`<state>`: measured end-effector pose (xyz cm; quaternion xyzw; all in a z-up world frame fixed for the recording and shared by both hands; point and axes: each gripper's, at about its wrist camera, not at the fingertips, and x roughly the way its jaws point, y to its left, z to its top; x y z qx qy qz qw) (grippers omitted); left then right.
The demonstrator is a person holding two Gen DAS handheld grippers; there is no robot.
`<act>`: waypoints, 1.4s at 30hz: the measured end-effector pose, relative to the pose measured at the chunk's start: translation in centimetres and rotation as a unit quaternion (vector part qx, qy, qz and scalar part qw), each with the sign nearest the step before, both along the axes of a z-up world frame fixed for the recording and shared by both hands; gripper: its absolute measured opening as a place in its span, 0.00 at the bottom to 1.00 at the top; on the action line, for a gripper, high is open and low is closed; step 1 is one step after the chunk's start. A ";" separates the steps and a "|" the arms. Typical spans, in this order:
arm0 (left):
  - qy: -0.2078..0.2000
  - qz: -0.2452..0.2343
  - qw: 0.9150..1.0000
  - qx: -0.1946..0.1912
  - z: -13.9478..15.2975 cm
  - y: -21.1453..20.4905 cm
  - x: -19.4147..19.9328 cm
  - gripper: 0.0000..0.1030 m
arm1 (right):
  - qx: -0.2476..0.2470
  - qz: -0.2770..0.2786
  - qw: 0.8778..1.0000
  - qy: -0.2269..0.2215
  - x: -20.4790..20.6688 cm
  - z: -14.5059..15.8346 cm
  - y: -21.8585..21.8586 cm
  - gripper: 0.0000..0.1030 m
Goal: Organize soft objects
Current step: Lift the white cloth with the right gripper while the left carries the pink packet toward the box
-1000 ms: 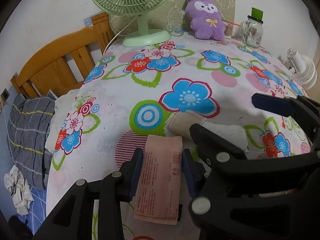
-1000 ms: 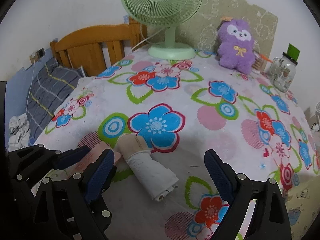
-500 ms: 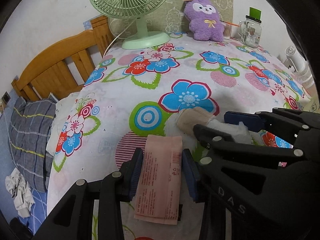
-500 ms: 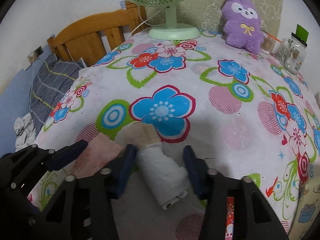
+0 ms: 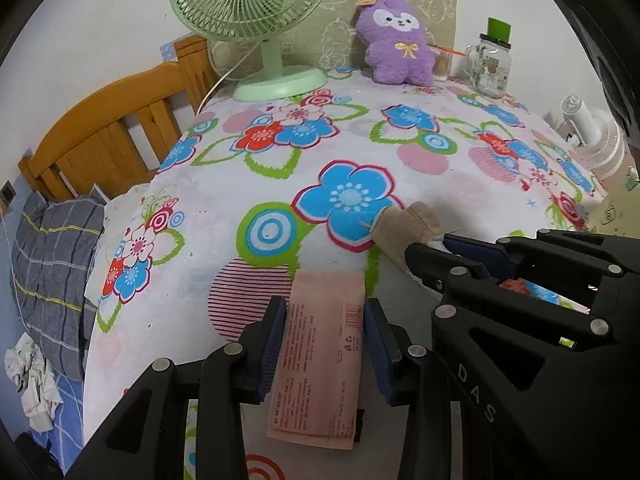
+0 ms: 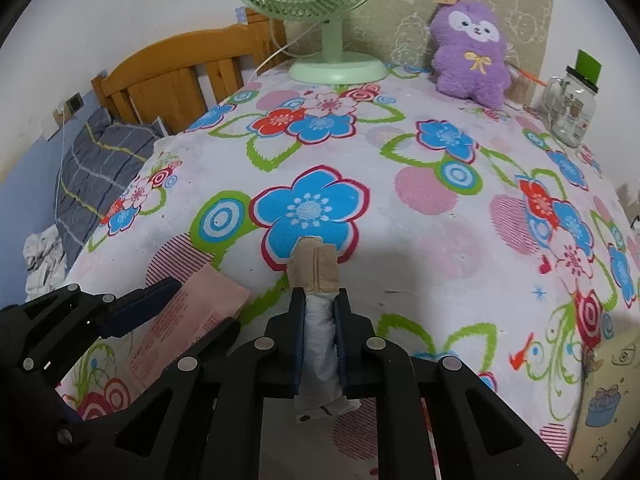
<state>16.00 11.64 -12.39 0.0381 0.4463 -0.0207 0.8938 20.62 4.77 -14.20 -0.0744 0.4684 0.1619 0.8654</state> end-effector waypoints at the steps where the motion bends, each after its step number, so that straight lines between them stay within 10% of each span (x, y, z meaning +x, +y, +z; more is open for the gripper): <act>1: -0.003 -0.001 1.000 0.000 0.2 -0.2 -0.1 0.39 | 0.001 -0.001 1.000 -0.002 -0.1 0.2 -0.1 0.15; 42: -0.106 -0.043 0.993 0.014 7.6 -9.1 -6.9 0.39 | 0.032 -0.056 0.992 -0.107 -8.2 9.0 -9.4 0.15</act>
